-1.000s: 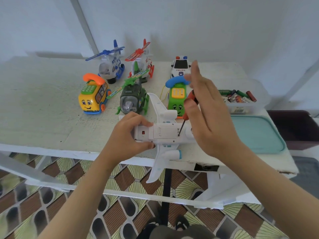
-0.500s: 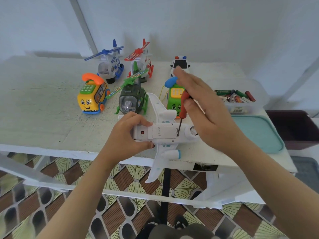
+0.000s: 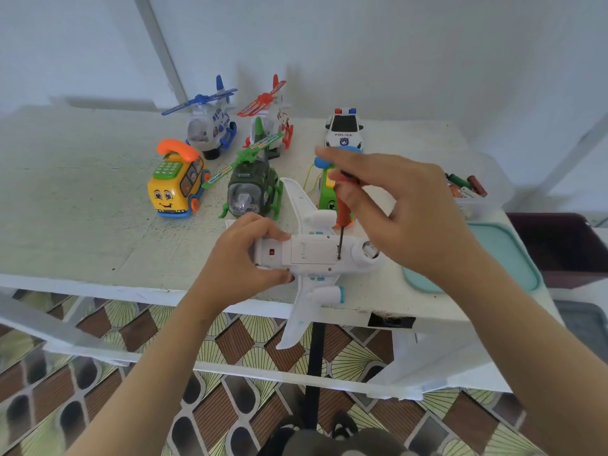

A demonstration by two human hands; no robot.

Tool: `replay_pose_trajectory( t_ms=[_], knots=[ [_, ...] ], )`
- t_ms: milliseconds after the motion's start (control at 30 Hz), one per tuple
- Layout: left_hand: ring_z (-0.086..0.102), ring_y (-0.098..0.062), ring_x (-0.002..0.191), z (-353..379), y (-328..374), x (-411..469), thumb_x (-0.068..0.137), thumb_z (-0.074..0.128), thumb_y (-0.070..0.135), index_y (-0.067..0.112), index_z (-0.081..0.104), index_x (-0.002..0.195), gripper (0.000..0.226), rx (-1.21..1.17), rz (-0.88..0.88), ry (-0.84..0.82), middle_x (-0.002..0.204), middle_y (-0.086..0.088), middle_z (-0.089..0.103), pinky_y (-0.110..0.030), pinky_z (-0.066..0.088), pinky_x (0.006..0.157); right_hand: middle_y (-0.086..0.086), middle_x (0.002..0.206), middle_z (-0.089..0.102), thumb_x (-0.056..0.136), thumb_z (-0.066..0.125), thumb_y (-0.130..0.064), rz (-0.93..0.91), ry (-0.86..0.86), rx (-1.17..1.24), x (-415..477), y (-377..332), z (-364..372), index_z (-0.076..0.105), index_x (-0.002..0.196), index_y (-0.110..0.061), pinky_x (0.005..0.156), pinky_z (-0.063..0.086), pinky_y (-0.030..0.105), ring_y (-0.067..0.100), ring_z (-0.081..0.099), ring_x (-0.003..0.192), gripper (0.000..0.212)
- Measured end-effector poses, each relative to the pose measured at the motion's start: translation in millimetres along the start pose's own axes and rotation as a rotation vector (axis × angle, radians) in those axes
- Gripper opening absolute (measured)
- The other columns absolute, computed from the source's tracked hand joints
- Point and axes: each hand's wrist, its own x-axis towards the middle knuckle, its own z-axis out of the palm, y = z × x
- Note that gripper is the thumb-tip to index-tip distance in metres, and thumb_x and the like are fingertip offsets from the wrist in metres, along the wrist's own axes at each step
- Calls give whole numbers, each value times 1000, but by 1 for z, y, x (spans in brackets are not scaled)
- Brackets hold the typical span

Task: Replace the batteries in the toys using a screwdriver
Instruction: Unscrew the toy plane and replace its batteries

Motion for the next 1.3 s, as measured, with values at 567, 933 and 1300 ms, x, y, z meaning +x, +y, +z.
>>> replay_pose_trajectory(
  t_ms=[567, 933, 1300],
  knots=[
    [53, -8, 89, 0, 0, 0, 51, 76, 46, 34, 61, 91, 44, -10, -12, -6, 98, 8, 55, -23, 49, 66, -6, 79, 57, 83, 70, -21, 96, 172, 224, -9, 3, 5, 66, 116, -15, 70, 48, 15, 14, 57, 69, 33],
    [51, -3, 87, 0, 3, -1, 51, 76, 45, 33, 61, 91, 44, -13, -17, -10, 96, 5, 55, -11, 43, 65, 10, 99, 68, 97, 41, -17, 7, -24, 1, -16, 10, 1, 48, 138, -7, 77, 50, 38, 24, 64, 88, 42],
    [51, -2, 87, 1, 4, -1, 49, 76, 46, 34, 61, 90, 45, -32, -39, -13, 97, 5, 57, -11, 44, 64, -4, 65, 68, 95, 56, -14, 496, 289, 377, -22, 54, -33, 62, 84, -15, 47, 47, 25, 12, 56, 49, 12]
  ],
)
